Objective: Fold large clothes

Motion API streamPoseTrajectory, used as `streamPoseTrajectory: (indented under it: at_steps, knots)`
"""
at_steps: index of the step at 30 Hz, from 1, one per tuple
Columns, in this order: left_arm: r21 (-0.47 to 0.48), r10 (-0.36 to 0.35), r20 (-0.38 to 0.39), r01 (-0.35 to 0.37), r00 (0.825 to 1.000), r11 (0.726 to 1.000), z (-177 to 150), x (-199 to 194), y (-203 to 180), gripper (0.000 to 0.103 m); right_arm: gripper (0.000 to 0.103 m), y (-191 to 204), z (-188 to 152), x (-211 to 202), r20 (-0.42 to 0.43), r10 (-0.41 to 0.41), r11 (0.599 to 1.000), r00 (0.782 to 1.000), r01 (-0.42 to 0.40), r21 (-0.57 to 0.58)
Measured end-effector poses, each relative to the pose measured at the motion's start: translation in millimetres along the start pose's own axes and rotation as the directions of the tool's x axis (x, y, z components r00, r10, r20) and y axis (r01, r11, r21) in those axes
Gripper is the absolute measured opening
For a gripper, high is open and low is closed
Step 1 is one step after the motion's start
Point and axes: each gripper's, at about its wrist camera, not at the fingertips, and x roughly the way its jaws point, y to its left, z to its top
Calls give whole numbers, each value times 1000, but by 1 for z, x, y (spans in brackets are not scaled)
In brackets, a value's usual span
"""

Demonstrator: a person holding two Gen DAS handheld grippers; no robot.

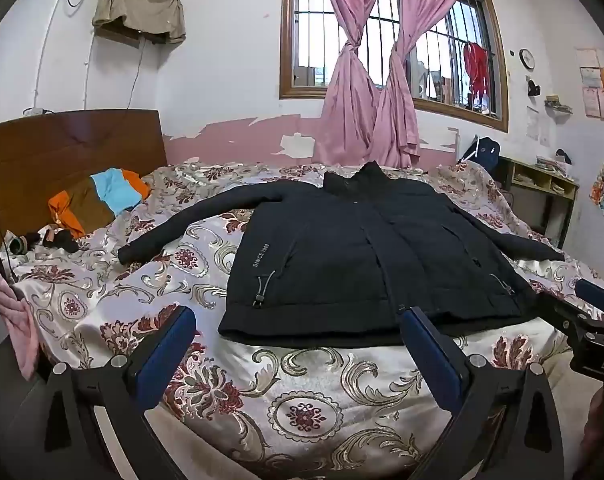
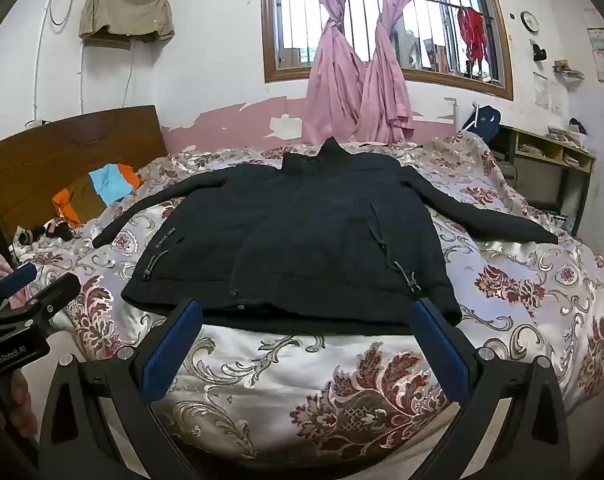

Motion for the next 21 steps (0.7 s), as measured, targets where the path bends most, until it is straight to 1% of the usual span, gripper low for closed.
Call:
streamPoseTrajectory:
  at_steps: [6, 7, 21]
  knots:
    - [9, -1, -7, 1, 1000, 1000, 2, 5, -7, 103, 102, -2, 0, 0, 5, 6, 1000, 1000, -6, 6]
    - [-4, -6, 10, 6, 1000, 1000, 1, -2, -1, 103, 102, 0, 0, -1, 9, 0, 1000, 1000, 0, 1]
    - [-14, -8, 12, 8, 1000, 1000, 0, 2, 1, 103, 102, 1, 3, -3, 13, -2, 1000, 1000, 2, 3]
